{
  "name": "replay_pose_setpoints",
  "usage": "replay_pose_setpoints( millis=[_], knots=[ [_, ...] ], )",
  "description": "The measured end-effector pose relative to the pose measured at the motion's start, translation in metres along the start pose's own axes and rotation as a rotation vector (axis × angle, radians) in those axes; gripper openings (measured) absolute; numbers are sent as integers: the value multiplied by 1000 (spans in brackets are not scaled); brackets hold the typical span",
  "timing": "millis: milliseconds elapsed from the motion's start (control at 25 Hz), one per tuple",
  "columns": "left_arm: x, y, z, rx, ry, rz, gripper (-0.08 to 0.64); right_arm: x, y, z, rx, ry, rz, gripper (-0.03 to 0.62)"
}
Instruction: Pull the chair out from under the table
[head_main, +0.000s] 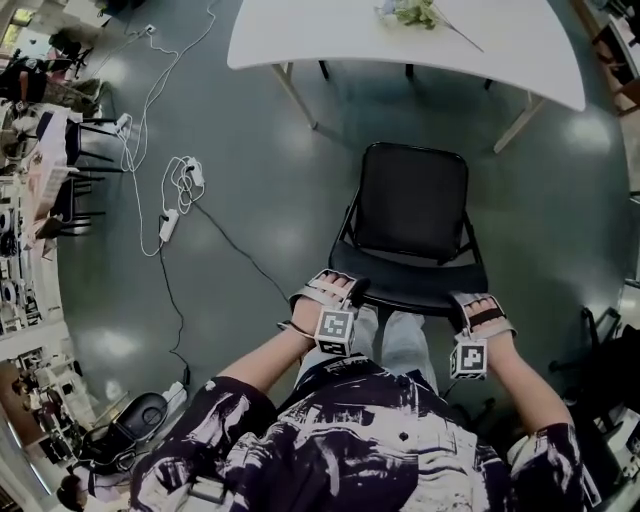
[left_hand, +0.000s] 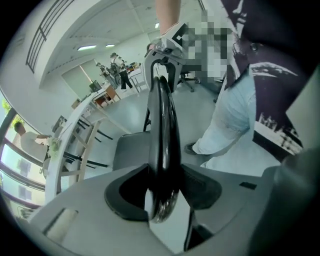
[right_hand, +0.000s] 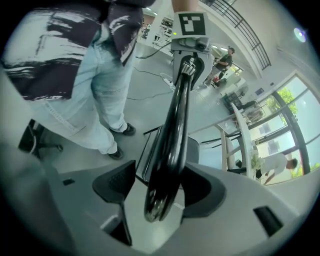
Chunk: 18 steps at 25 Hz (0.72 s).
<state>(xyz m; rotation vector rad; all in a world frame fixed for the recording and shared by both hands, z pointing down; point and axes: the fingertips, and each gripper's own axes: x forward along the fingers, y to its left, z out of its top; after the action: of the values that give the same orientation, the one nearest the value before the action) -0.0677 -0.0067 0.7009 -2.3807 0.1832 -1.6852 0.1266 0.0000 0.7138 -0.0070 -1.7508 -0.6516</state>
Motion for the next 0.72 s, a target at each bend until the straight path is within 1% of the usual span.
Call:
replay_pose_setpoints(
  millis=[120, 160, 200, 240, 280, 360, 400, 440, 480, 560, 600, 640, 720],
  knots=[
    [-32, -7, 3, 15, -1, -16, 170, -44, 14, -22, -14, -7, 16, 276],
    [-43, -7, 1, -1, -2, -19, 161, -57, 13, -28, 4, -10, 8, 275],
    [-53, -4, -3, -39, -4, -20, 153, -71, 5, -33, 44, -12, -13, 270],
    [-65, 4, -5, -98, -14, -12, 152, -85, -10, -38, 113, -15, -51, 253],
    [-78, 18, -3, -170, -37, 11, 142, -102, -33, -41, 206, -22, -104, 238],
    [-115, 60, 12, -308, -125, 100, 121, -139, -94, -43, 428, -75, -228, 205],
    [-137, 88, 25, -364, -186, 161, 113, -160, -129, -41, 541, -134, -290, 185],
    [-161, 117, 40, -414, -261, 223, 100, -184, -166, -36, 646, -216, -352, 162],
    [-186, 146, 58, -461, -347, 282, 83, -211, -202, -30, 745, -317, -413, 140],
    [-243, 199, 96, -540, -547, 373, 67, -266, -267, -19, 923, -529, -504, 61],
    [-272, 220, 116, -568, -650, 404, 57, -291, -293, -13, 989, -618, -530, 35],
    [-301, 237, 133, -586, -747, 428, 54, -316, -315, -7, 1037, -694, -551, 27],
    [-350, 260, 159, -595, -902, 463, 43, -355, -350, 7, 1082, -804, -593, 18]
  ],
)
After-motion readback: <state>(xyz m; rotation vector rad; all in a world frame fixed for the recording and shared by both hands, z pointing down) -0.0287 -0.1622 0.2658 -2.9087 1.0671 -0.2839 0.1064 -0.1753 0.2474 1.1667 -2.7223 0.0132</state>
